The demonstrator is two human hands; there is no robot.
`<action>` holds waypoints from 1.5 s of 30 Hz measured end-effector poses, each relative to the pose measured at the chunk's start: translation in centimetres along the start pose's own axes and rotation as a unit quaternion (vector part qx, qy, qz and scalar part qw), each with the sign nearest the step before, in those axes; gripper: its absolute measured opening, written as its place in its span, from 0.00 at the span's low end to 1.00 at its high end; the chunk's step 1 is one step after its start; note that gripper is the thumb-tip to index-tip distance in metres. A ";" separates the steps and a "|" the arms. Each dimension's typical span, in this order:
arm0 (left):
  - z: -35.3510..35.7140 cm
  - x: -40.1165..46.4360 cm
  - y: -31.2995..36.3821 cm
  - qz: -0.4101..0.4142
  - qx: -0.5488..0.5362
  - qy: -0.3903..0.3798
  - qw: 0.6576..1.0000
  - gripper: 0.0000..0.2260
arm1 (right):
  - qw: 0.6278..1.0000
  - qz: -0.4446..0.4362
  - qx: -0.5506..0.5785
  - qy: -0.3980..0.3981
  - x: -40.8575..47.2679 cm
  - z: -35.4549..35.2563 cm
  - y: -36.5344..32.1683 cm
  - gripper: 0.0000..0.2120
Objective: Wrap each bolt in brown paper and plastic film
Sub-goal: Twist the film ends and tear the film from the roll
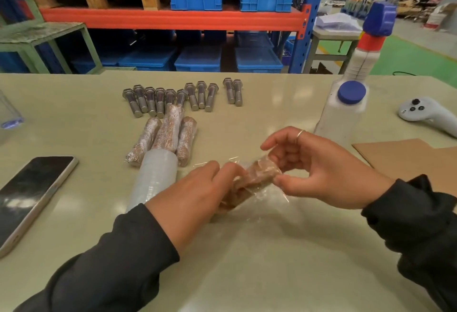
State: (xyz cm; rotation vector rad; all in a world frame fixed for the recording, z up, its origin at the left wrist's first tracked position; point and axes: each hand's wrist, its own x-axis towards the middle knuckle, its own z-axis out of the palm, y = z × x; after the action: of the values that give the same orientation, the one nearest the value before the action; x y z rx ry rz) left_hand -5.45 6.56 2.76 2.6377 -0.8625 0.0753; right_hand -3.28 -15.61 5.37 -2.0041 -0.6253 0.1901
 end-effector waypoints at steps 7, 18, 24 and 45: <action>0.0 -0.5 -1.7 -0.031 -0.031 0.046 0.998 0.18 | 0.998 -0.065 0.002 0.010 3.3 3.4 -1.3 0.12; -1.9 -1.6 -4.7 -0.251 0.160 0.039 0.954 0.34 | 0.988 -0.052 0.148 -0.009 6.5 8.2 -2.3 0.08; -2.1 -0.6 -6.2 -0.325 0.218 0.001 0.920 0.16 | 0.992 -0.058 -0.008 -0.114 8.5 9.9 -5.3 0.10; -2.6 -5.1 -4.4 -0.311 0.063 0.099 0.943 0.26 | 0.937 0.029 -0.278 -0.210 8.0 12.2 -4.7 0.12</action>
State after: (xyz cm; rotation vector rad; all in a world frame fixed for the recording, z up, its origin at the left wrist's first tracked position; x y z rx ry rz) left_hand -6.85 13.60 2.96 2.8276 0.0648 0.2305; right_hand -2.79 -0.32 4.32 -2.5549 -0.9719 0.5362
